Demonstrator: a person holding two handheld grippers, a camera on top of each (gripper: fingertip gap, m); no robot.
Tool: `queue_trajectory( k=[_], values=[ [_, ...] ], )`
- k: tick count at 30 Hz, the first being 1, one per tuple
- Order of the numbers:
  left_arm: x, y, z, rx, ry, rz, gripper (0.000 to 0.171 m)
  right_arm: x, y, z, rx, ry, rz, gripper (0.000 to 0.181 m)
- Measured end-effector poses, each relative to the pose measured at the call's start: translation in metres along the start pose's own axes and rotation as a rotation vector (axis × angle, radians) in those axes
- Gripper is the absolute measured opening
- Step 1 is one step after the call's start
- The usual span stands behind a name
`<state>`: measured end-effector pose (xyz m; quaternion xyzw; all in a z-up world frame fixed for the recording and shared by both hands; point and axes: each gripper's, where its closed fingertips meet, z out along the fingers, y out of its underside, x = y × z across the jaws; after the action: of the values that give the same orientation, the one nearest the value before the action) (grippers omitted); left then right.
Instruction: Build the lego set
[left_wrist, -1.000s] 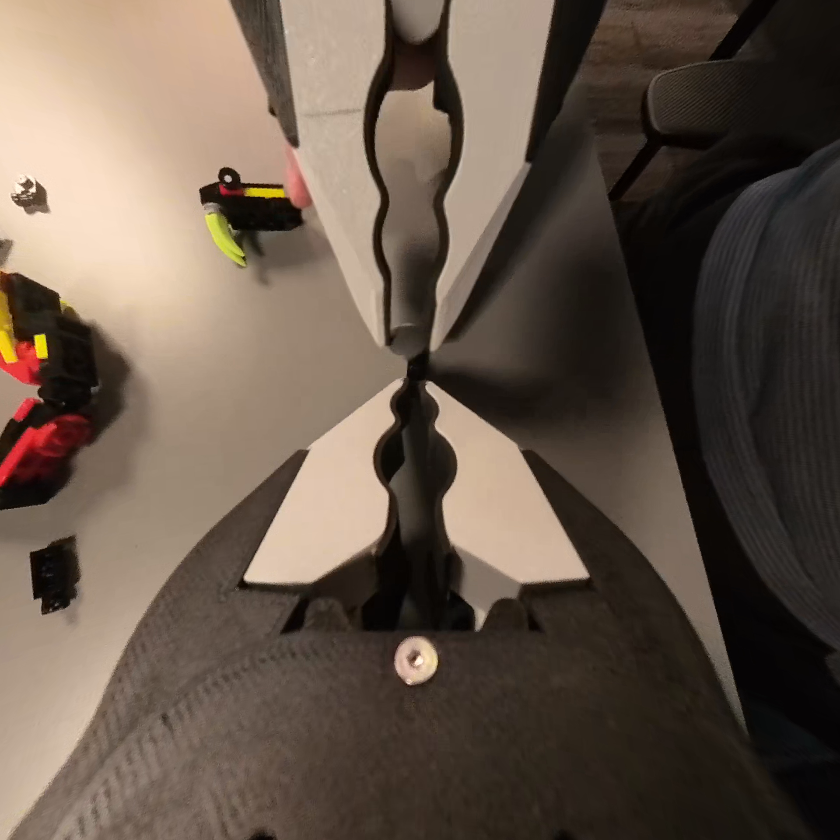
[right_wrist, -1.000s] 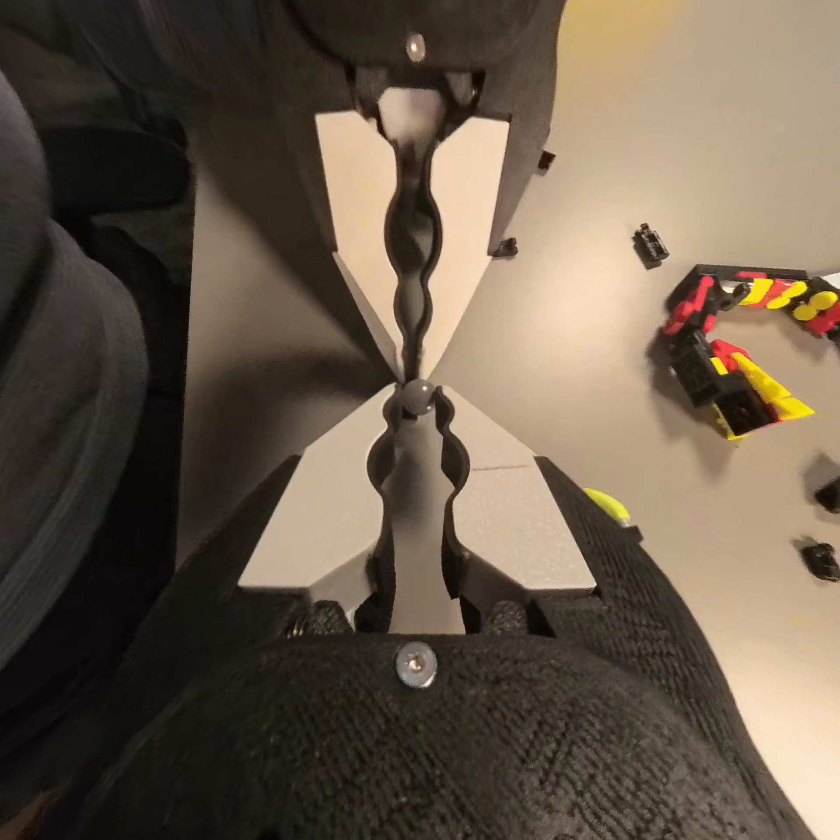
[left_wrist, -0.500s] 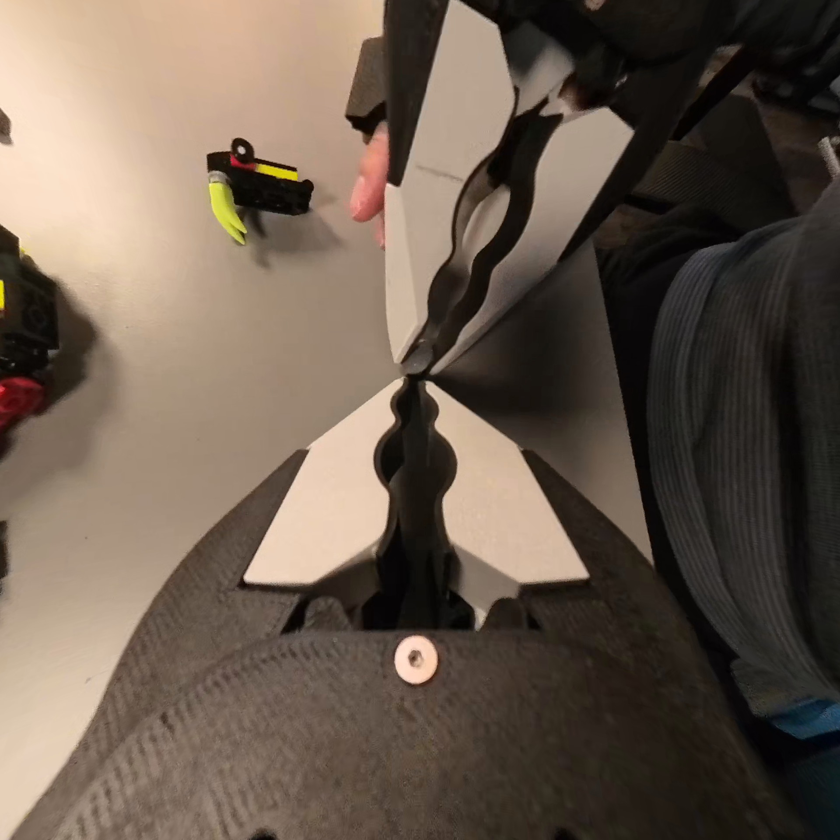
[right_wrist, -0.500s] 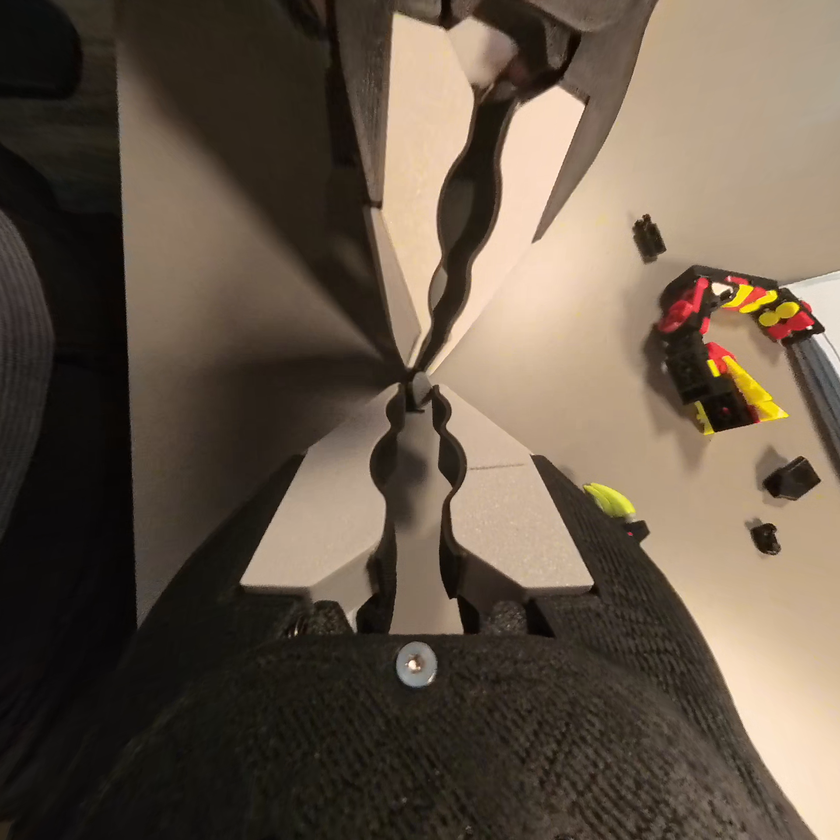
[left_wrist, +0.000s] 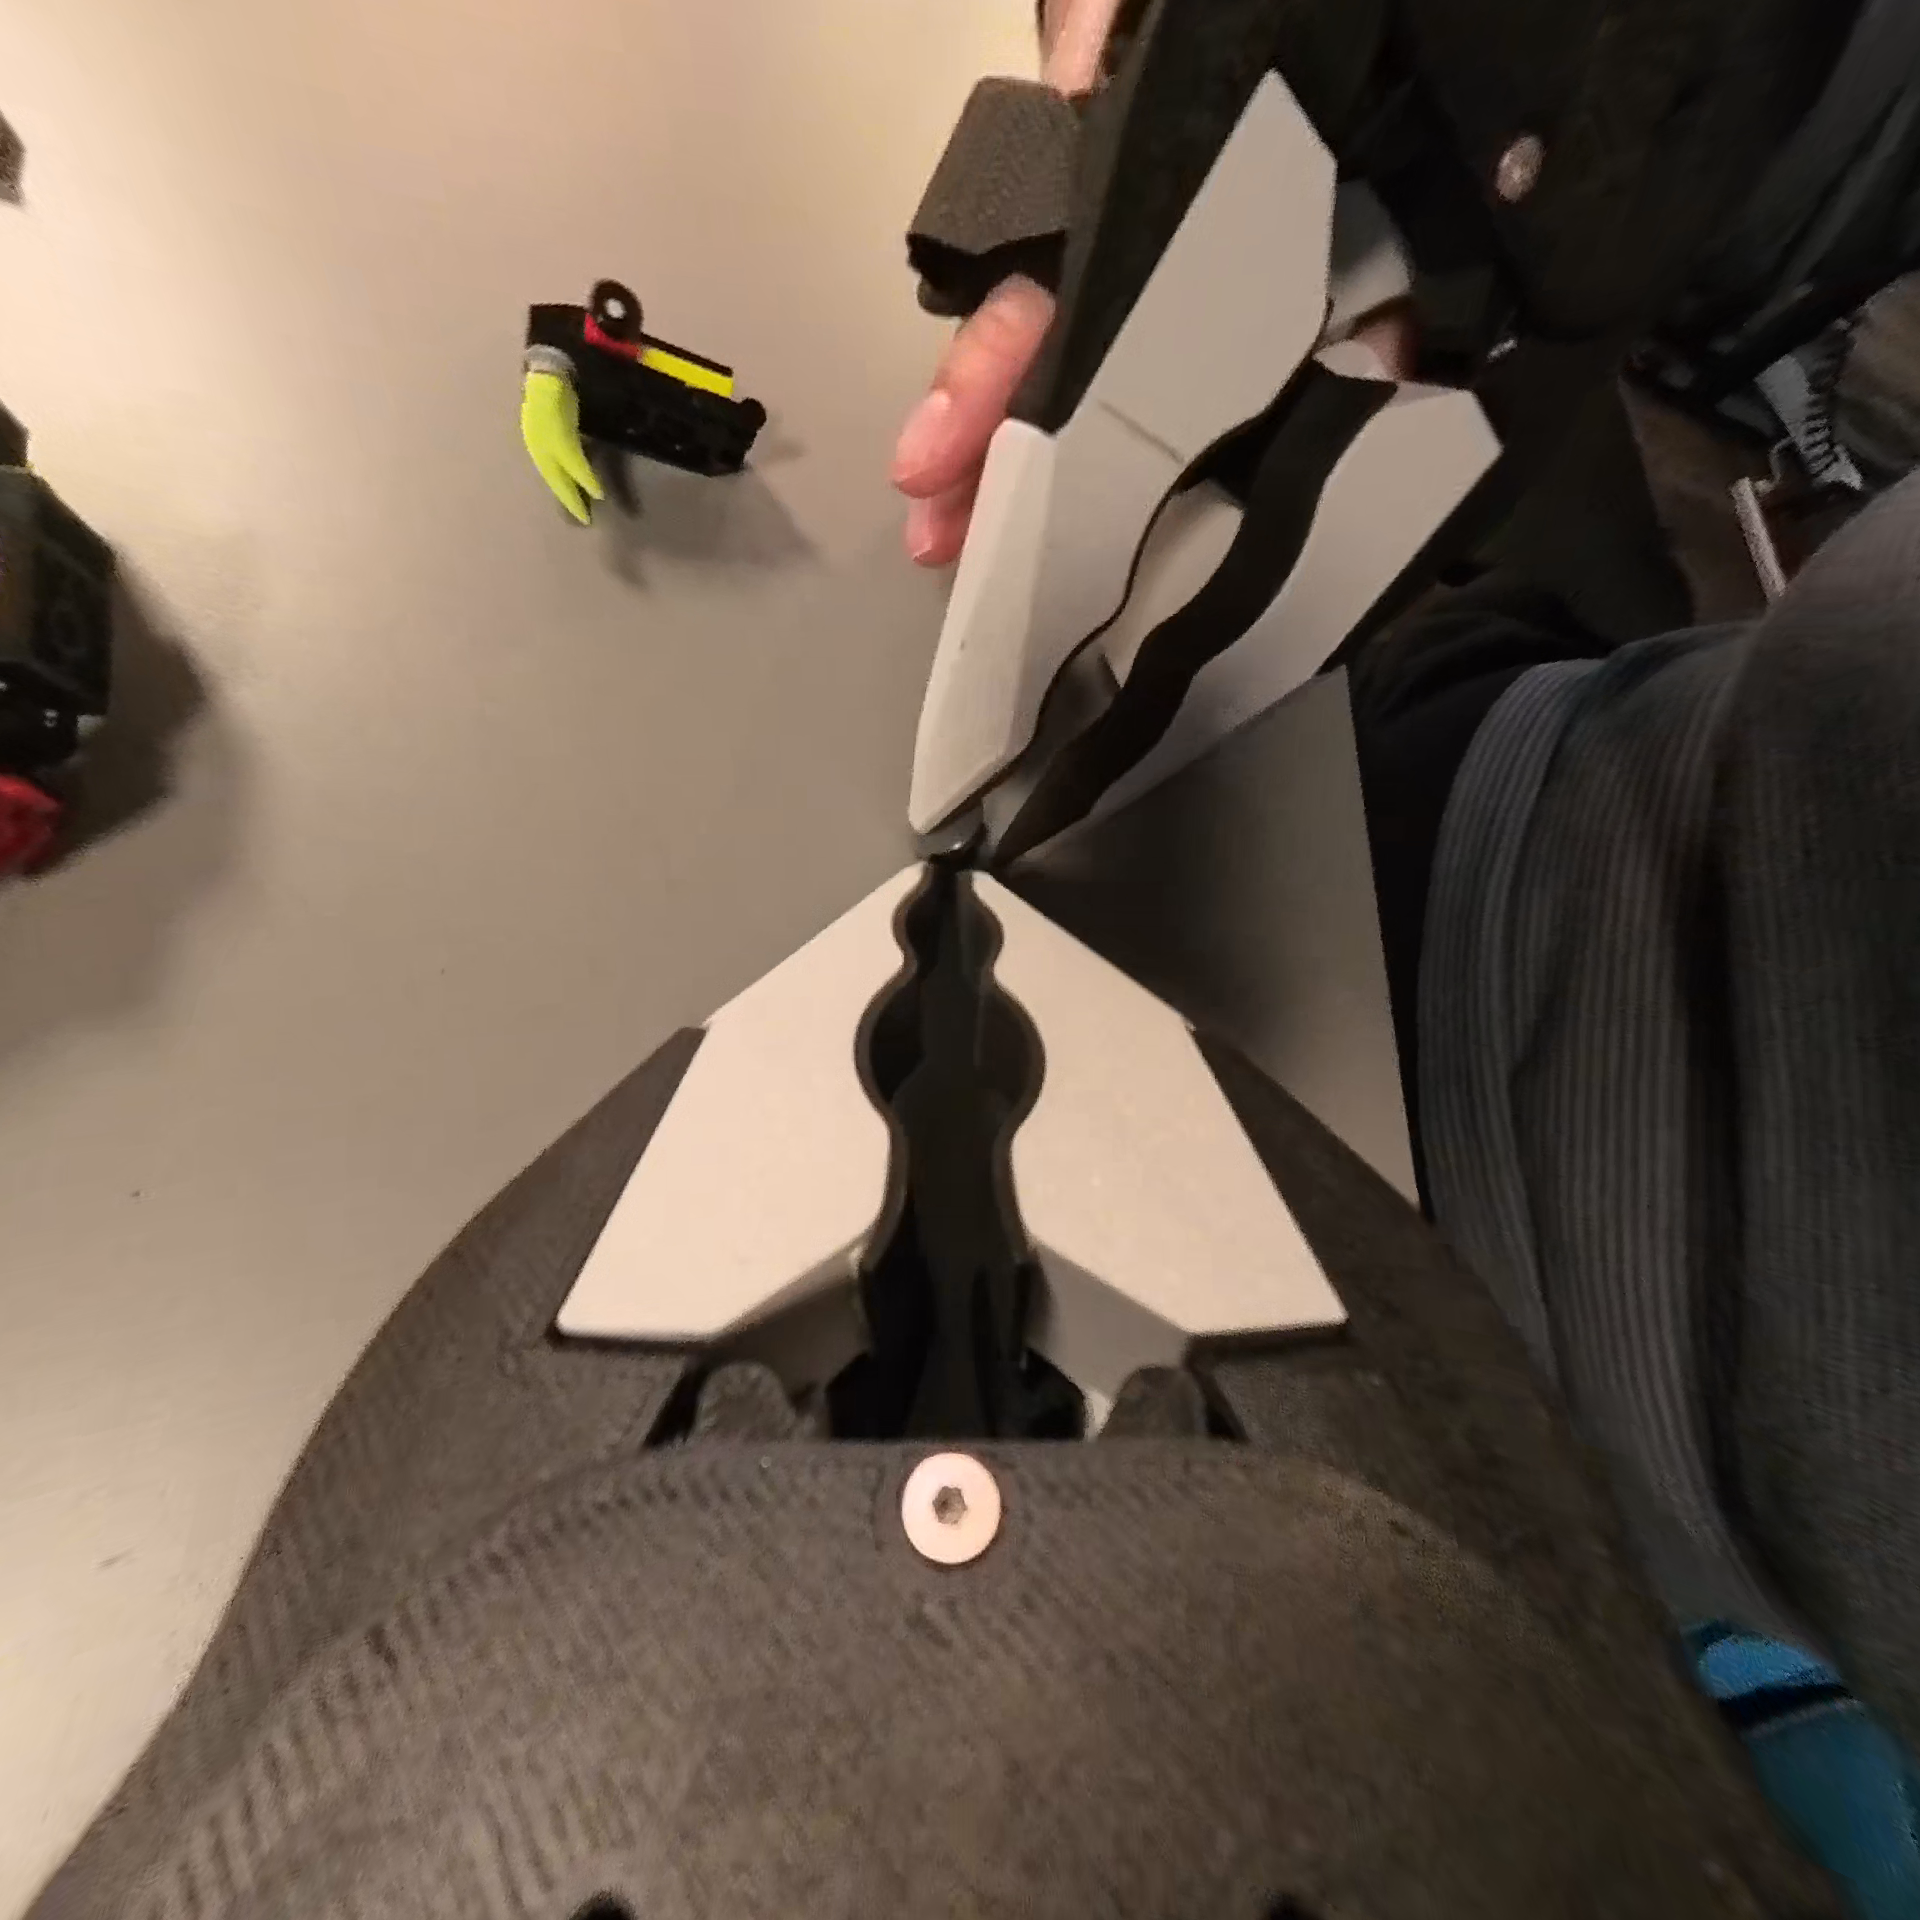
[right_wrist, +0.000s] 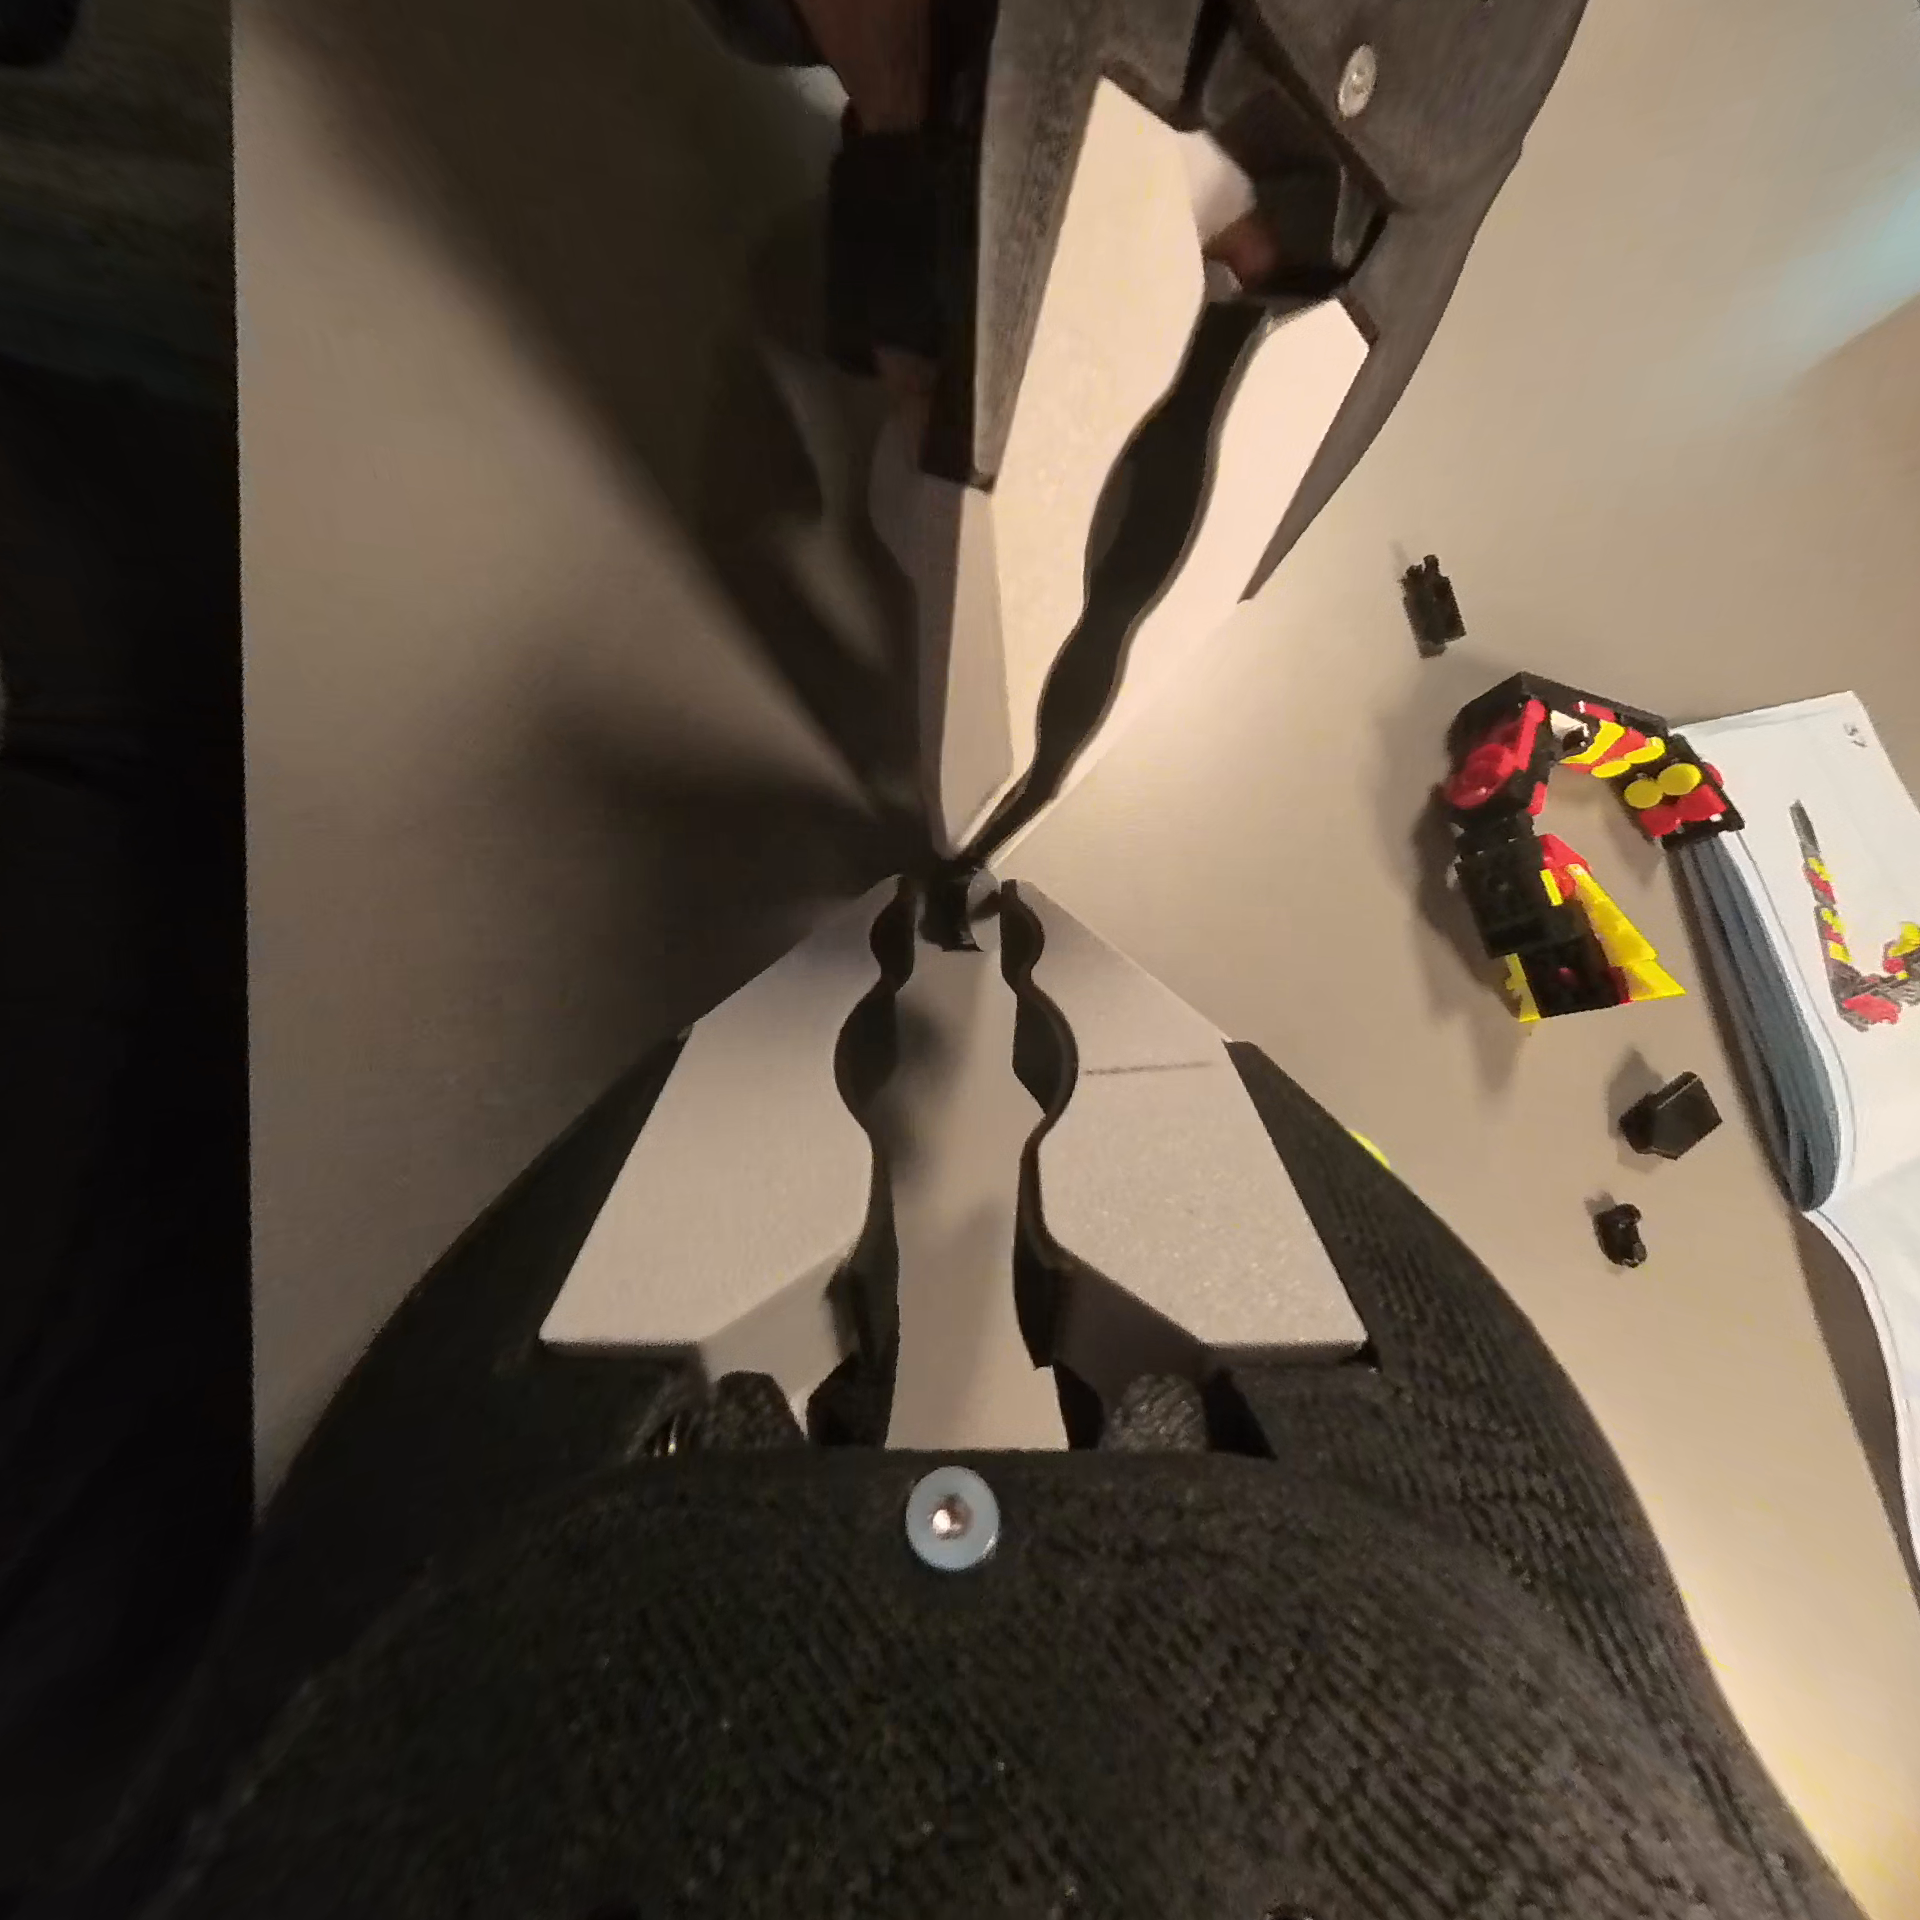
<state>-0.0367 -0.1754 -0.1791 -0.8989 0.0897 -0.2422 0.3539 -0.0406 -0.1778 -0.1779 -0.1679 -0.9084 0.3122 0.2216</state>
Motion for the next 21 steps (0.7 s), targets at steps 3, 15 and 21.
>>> queue_trajectory(
  k=[3,15,21],
  values=[
    [-0.0020,-0.0012,-0.0006,0.012,0.000,-0.049,0.001,0.0008,0.0001,0.0000,-0.010,0.002,-0.008,0.016],
    [-0.0030,-0.0066,-0.0035,0.097,0.156,-0.373,0.001,0.0085,0.0008,0.0026,-0.054,0.155,-0.141,0.009],
    [-0.0031,-0.0063,-0.0037,0.099,0.171,-0.405,0.000,0.0100,0.0014,0.0023,-0.080,0.187,-0.178,0.008]
  ],
)
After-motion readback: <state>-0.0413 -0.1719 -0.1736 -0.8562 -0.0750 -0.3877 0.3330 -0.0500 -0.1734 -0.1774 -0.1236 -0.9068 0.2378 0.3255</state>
